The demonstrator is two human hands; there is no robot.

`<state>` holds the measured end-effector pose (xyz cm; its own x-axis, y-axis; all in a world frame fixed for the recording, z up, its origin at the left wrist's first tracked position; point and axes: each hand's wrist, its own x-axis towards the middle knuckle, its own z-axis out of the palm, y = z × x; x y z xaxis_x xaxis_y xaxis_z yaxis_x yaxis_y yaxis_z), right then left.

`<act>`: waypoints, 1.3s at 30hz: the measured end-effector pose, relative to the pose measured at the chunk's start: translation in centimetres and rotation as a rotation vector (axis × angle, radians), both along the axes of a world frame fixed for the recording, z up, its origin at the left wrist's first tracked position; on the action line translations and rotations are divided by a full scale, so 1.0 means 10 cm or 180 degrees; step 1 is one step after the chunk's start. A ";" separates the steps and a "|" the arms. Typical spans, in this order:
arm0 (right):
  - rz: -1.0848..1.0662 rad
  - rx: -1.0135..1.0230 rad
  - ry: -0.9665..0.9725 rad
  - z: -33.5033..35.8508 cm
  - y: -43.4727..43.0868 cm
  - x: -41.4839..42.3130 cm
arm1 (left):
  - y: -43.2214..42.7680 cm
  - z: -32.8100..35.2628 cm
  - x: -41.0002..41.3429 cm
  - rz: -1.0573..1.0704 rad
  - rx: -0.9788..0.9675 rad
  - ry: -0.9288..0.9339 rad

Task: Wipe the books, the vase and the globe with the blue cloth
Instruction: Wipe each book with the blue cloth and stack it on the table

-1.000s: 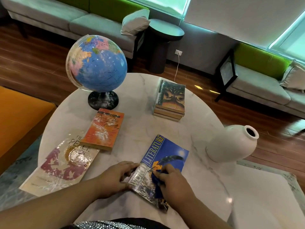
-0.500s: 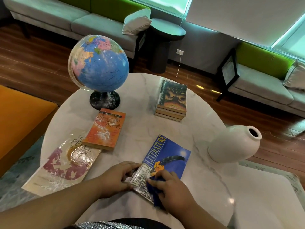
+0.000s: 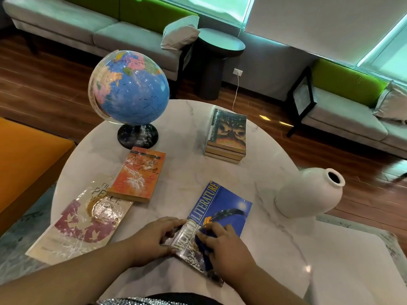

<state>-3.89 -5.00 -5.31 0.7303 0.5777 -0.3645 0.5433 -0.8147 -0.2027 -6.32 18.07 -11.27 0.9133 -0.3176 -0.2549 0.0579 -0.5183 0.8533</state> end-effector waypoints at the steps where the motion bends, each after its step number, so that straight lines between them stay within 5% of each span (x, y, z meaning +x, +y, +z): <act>1: 0.0174 0.0053 0.0081 0.00 -0.02 -0.04 | 0.00 -0.01 0.00 0.0005 0.0000 -0.0003; 9: -0.0363 -0.0003 -0.0155 -0.01 -0.01 0.21 | 0.00 0.03 0.01 -0.0044 0.0077 -0.0044; 23: 0.0309 0.0120 0.0168 0.00 0.04 0.17 | 0.00 -0.01 0.02 0.0013 0.0014 -0.0037; 29: -0.0027 -0.0037 -0.0113 0.02 0.10 0.31 | 0.00 0.00 0.03 -0.0015 0.0040 -0.0046; 34: 0.0616 0.0191 0.0200 0.03 0.14 0.09 | -0.01 -0.02 0.01 0.0032 -0.0008 -0.0043; 39: 0.0170 0.0134 -0.0053 0.03 0.17 0.30 | 0.00 0.01 0.02 0.0037 0.0025 -0.0012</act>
